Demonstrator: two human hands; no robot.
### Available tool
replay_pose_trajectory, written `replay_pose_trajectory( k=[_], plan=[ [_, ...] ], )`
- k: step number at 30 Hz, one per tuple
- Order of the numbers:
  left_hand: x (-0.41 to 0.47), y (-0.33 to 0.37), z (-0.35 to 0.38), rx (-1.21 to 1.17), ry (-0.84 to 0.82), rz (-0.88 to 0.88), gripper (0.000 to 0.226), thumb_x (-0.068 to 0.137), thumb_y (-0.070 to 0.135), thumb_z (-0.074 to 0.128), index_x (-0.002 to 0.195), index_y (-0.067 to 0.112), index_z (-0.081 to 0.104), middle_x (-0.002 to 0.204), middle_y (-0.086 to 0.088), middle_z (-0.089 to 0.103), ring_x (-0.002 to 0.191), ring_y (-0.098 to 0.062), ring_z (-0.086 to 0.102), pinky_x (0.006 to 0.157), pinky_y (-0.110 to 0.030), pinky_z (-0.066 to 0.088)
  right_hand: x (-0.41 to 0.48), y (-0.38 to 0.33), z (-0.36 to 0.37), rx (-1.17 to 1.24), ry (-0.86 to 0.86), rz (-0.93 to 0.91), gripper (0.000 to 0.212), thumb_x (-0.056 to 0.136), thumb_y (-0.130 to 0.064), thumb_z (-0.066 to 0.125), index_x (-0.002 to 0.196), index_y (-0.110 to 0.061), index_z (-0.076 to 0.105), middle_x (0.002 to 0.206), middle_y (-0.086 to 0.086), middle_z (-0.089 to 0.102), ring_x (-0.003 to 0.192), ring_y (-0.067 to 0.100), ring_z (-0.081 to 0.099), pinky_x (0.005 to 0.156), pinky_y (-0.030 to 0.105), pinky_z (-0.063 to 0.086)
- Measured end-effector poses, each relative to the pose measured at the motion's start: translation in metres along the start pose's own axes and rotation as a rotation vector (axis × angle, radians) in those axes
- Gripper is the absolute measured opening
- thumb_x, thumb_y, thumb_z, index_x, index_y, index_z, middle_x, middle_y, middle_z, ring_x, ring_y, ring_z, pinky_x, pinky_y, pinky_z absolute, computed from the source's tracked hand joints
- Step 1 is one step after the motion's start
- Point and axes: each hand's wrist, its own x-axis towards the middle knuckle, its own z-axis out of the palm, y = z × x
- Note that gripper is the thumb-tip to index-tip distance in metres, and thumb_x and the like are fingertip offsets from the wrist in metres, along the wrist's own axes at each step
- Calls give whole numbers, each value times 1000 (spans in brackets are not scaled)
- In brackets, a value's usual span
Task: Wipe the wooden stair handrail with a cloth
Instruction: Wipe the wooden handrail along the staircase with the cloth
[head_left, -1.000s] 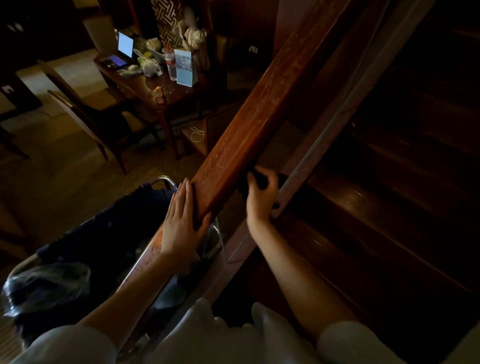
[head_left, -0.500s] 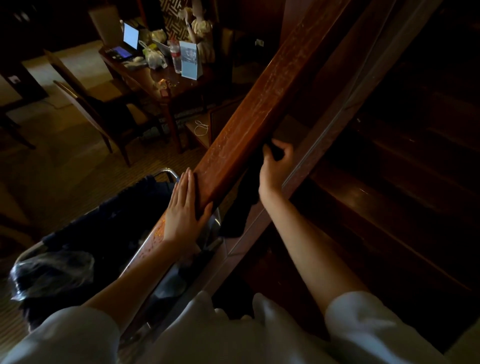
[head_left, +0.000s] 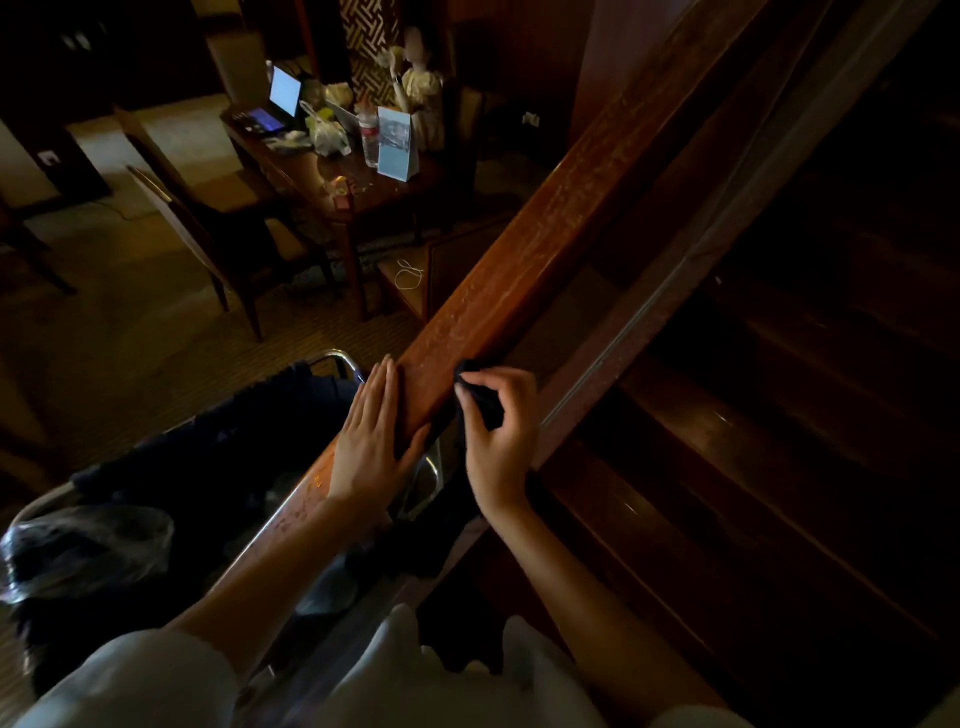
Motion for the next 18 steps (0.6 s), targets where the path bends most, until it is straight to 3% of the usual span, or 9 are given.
replay_pose_trajectory(
  k=[2, 5, 8, 10, 13, 15, 18],
  plan=[
    [1, -1, 0, -8, -7, 15, 85, 98, 61, 23, 149, -6, 21, 156, -21, 25, 146, -28, 20, 121, -37, 13, 9, -13, 14, -24, -86, -234, 13, 92, -7, 66, 105, -10, 69, 112, 4, 60, 105, 13, 58, 91, 29, 49],
    [-1, -6, 3, 1, -5, 0, 79, 99, 55, 23, 147, -7, 28, 155, -22, 28, 145, -34, 25, 121, -40, 14, 26, -22, 43, -267, -260, -416, 17, 97, -17, 57, 106, -16, 72, 116, 0, 65, 114, 20, 57, 100, 37, 40],
    [-5, -10, 9, -18, 24, -163, 81, 90, 49, 36, 152, -1, 19, 158, -15, 19, 148, -29, 18, 122, -36, 5, 35, -19, 64, -604, -371, -411, 20, 92, -18, 59, 105, -19, 75, 118, -3, 68, 124, 23, 54, 108, 41, 24],
    [-7, -12, 12, -19, 45, -207, 86, 85, 49, 41, 153, 2, 18, 158, -12, 20, 149, -26, 18, 121, -36, 5, 33, -15, 68, -727, -373, -388, 20, 90, -18, 64, 107, -21, 74, 120, -3, 68, 122, 23, 56, 106, 41, 27],
    [-8, -12, 15, -49, 54, -194, 90, 84, 60, 39, 152, 3, 22, 156, -6, 14, 148, -22, 16, 121, -38, 9, 18, -9, 64, -782, -386, -433, 29, 93, -31, 60, 119, -20, 70, 128, 2, 63, 123, 22, 55, 104, 43, 37],
    [-7, -11, 14, -42, 66, -154, 85, 88, 60, 36, 151, 6, 23, 157, -7, 15, 148, -23, 18, 121, -38, 12, 8, -7, 57, -785, -495, -492, 41, 97, -38, 53, 131, -18, 62, 137, 4, 57, 130, 22, 50, 110, 42, 37],
    [-7, -12, 12, -97, 62, -157, 94, 81, 64, 45, 152, 11, 13, 159, -8, 19, 147, -18, 15, 121, -34, 7, 20, -4, 53, -755, -534, -538, 39, 93, -22, 63, 131, -15, 62, 136, 6, 59, 128, 25, 53, 111, 45, 38]
  ],
)
